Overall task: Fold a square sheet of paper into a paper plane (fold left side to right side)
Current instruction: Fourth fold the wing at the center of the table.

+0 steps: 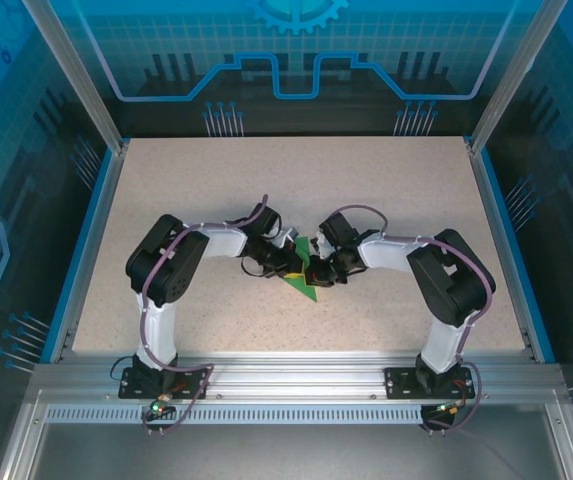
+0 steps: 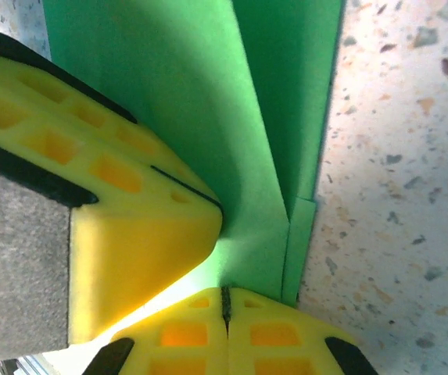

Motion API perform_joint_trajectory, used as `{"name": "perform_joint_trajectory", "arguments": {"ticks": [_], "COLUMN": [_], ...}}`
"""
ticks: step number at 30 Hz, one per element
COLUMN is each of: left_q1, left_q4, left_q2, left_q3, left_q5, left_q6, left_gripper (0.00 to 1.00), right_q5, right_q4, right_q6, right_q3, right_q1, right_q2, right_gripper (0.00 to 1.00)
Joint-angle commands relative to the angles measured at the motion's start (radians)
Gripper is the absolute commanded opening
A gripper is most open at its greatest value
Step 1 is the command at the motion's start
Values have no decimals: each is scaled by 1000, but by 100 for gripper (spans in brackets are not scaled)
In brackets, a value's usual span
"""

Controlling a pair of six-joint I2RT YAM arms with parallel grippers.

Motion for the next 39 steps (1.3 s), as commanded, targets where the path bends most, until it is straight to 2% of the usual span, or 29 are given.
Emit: {"name": "perform_joint_trajectory", "arguments": {"ticks": [1, 28, 39], "left_q1": [32, 158, 238], "left_q4": [-32, -119, -141], "left_q2": [38, 122, 147], "left_q3": [20, 209, 260], "left_q5": [-111, -173, -192], "left_q6": [32, 145, 179], "left_gripper": [0, 0, 0], "right_q5": [108, 102, 99], "right_q4": [-140, -137, -138], "right_q6": [-18, -12, -8], "right_q3": [-34, -57, -60], "right_q1": [-3, 0, 5], "right_q2": [72, 64, 55], "right_gripper": [0, 0, 0]}}
